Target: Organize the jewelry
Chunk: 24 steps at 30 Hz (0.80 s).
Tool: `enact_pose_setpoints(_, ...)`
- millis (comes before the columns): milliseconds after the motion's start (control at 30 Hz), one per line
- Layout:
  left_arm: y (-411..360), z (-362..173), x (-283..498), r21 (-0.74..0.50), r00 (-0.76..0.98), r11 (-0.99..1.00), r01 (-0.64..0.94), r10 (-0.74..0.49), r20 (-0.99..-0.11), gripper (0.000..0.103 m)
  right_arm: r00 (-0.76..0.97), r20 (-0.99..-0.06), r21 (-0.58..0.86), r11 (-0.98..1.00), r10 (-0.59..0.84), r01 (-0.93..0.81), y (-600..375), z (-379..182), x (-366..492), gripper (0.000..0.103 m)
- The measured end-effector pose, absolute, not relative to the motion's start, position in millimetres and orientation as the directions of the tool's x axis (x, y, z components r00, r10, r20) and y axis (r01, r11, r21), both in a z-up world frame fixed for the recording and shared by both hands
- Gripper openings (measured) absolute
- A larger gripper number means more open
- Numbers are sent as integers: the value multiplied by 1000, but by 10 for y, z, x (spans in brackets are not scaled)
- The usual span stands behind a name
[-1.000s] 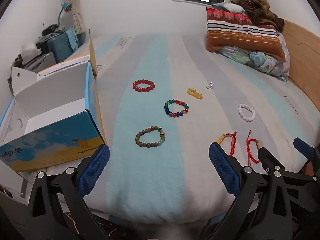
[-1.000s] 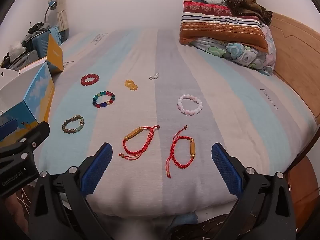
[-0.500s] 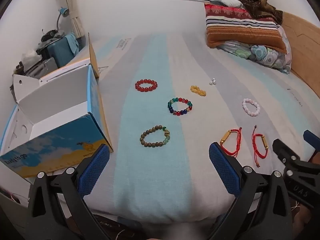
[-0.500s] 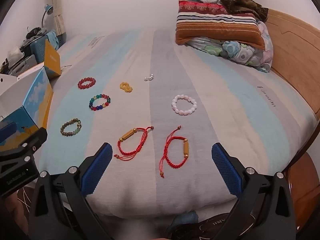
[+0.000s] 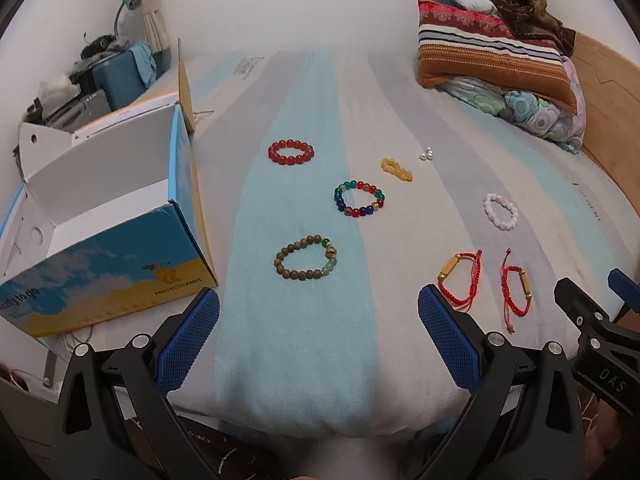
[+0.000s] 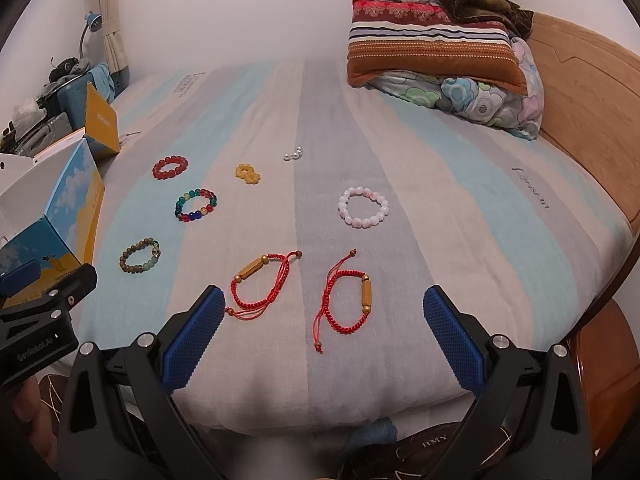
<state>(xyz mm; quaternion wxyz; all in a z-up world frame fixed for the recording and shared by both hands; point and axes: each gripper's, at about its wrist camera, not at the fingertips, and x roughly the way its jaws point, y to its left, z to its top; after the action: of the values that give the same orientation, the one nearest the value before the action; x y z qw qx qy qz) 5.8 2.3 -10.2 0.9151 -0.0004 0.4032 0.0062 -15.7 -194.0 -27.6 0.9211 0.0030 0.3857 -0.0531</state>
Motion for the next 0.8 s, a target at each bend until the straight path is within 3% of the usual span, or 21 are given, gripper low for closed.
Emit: enact_pose_setpoints(800, -7, -65, 8, 11, 687, 1000, 1, 8, -727, 97, 705, -702, -34, 994, -96, 101, -1920, -267, -192, 96)
